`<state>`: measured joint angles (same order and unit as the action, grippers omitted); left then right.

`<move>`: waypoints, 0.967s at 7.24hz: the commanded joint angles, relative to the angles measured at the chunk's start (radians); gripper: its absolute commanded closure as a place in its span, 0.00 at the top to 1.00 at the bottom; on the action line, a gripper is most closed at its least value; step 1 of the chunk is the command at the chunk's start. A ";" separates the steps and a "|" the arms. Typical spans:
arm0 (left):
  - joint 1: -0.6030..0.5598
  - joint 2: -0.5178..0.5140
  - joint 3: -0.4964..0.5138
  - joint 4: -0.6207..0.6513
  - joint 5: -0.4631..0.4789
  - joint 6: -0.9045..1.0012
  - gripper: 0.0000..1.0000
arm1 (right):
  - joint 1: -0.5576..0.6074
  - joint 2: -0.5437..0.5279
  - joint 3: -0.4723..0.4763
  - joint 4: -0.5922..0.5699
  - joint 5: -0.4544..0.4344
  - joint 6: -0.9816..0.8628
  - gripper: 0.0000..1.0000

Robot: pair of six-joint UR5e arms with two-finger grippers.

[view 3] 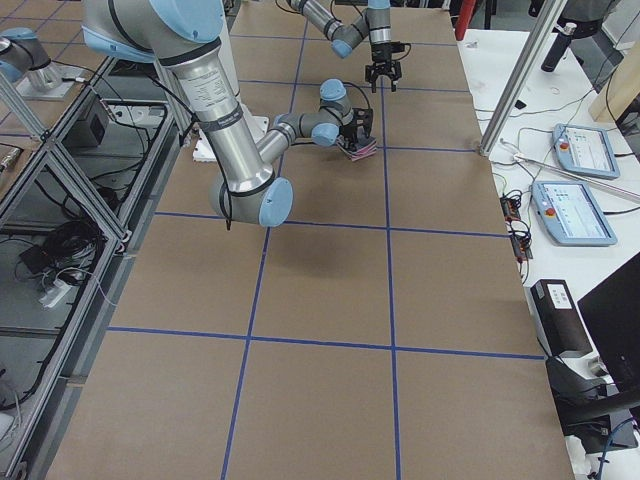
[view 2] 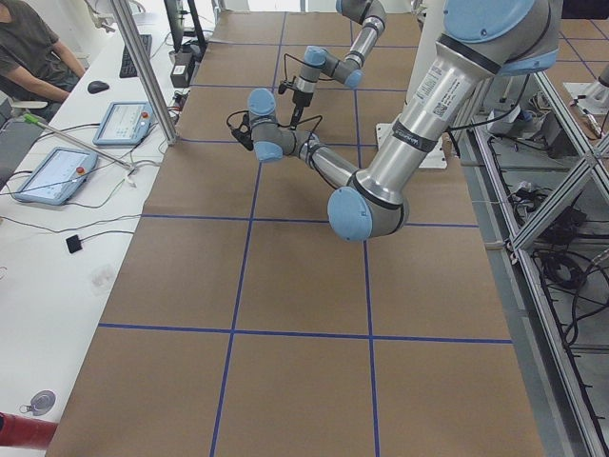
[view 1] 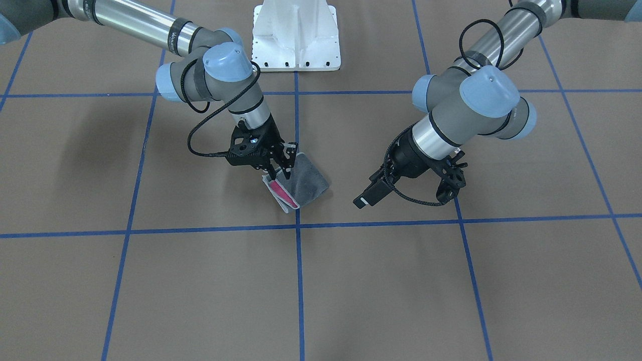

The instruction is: Fold towel twice with both arms

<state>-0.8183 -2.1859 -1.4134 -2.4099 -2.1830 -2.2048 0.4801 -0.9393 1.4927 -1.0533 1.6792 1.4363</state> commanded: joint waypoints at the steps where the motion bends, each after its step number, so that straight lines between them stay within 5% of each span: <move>1: 0.001 0.000 0.001 0.000 0.000 -0.001 1.00 | 0.015 -0.001 -0.015 0.027 0.011 -0.071 0.43; 7: 0.001 -0.002 -0.001 0.000 0.000 -0.001 1.00 | 0.015 -0.032 -0.011 0.026 0.040 -0.111 0.44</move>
<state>-0.8176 -2.1862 -1.4137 -2.4099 -2.1828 -2.2058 0.4962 -0.9612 1.4813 -1.0278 1.7177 1.3275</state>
